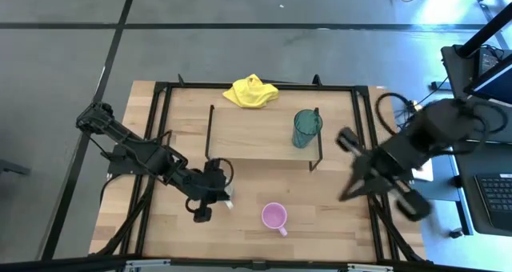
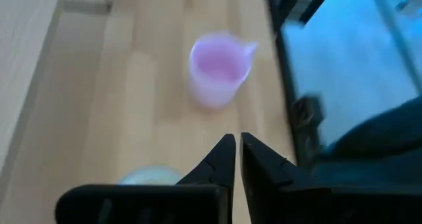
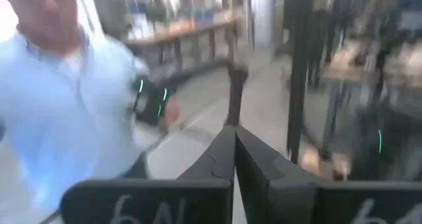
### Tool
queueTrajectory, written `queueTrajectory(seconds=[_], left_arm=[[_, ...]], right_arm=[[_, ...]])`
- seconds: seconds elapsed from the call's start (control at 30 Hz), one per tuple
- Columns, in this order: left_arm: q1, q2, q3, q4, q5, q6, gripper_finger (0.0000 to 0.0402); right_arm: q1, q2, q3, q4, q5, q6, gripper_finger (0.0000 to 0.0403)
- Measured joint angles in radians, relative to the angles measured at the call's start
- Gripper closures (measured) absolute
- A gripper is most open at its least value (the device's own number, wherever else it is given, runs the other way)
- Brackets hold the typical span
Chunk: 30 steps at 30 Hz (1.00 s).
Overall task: Stack small to large cups/mugs on shelf
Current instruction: Put the red mug on the shelf
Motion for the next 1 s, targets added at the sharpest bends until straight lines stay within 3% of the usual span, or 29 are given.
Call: queueTrajectory(seconds=[0.17, 0.23, 0.5, 0.67, 0.9, 1.0], left_arm=[[-0.018, 0.000, 0.001, 0.156, -0.037, 0.042, 0.0387], [-0.019, 0.000, 0.000, 0.177, -0.048, 0.029, 0.0387], [-0.019, 0.000, 0.000, 0.158, -0.046, -0.062, 0.0388], [-0.019, 0.000, 0.000, 0.160, -0.064, -0.071, 0.0388], [-0.018, 0.000, 0.000, 0.164, -0.096, -0.093, 0.0388], [-0.018, 0.000, 0.000, 0.139, -0.076, -0.097, 0.0388]], right_arm=[[0.012, -0.157, 0.003, -0.416, 0.252, 0.153, 0.0389], [0.013, -0.210, 0.002, -0.472, 0.326, 0.153, 0.0389], [0.014, -0.420, -0.052, -0.484, 0.266, 0.045, 0.0375], [0.014, -0.604, -0.349, -0.430, 0.247, 0.070, 0.0373], [0.013, -0.980, -0.926, 0.088, 0.139, -0.029, 0.0373], [0.013, -1.104, -1.099, 0.189, 0.114, 0.008, 0.0373]])
